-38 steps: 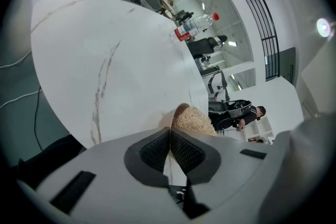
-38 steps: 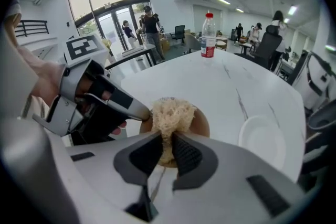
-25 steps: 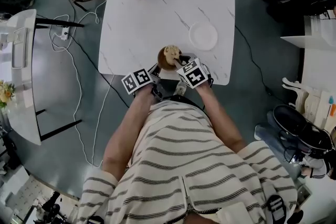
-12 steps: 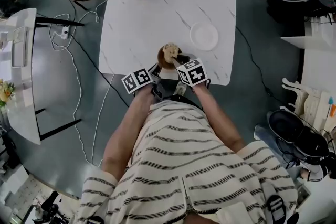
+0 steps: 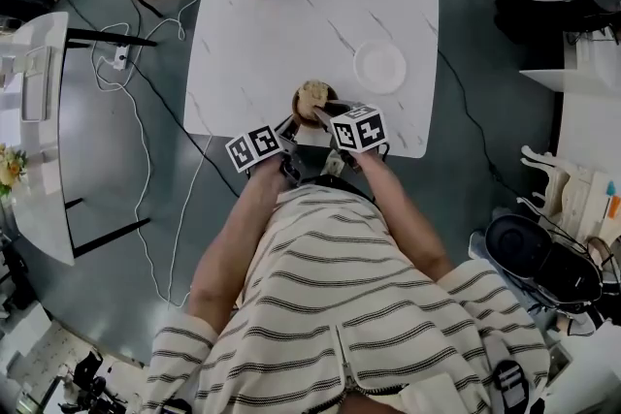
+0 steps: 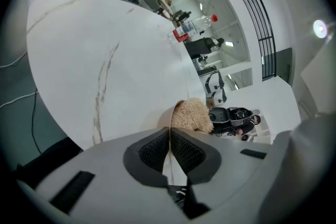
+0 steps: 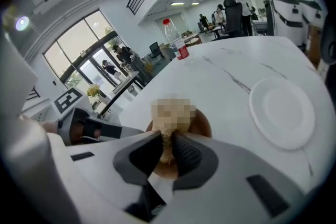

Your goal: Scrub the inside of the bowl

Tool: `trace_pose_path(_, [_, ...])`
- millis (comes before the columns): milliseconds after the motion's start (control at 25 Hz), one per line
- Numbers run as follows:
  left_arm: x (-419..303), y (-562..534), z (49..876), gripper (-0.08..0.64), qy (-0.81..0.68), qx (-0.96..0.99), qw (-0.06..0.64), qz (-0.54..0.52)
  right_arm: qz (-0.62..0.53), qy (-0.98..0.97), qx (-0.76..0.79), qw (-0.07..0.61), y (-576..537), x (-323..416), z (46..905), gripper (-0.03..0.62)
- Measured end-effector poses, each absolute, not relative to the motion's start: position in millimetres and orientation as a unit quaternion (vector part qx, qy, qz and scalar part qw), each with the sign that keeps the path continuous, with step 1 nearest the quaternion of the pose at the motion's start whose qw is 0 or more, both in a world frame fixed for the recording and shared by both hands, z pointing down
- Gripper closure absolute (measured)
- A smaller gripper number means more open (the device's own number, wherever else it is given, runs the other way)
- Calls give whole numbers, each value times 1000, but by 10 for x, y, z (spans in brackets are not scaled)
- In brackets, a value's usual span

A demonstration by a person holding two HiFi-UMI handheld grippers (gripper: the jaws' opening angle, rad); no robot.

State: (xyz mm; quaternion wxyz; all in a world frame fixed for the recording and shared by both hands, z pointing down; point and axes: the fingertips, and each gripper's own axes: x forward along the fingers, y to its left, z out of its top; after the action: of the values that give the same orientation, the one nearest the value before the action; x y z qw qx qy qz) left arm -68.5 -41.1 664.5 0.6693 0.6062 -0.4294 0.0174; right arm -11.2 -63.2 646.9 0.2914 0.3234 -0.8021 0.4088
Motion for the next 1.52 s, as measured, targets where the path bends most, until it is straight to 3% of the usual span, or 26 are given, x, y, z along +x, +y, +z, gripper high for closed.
trace_pose_path(680, [-782,-394,6606,551,-441,614,655,12,462,-793,332,217,-584,20,6192,531])
trace_pose_path(1040, [-864,-507,6297,551,-468,648,600,12,445,-804,345,190,-569,85,5921,531])
trace_pose_path(1320, [-839,-671,5754,551,-486,715,503,15,400,-828,362,152,-682,135,5454,531])
trace_pose_path(1520, [-858,-797,5157,554,-519,776,357,42,352,-850,371,123,-773,126,5005,531])
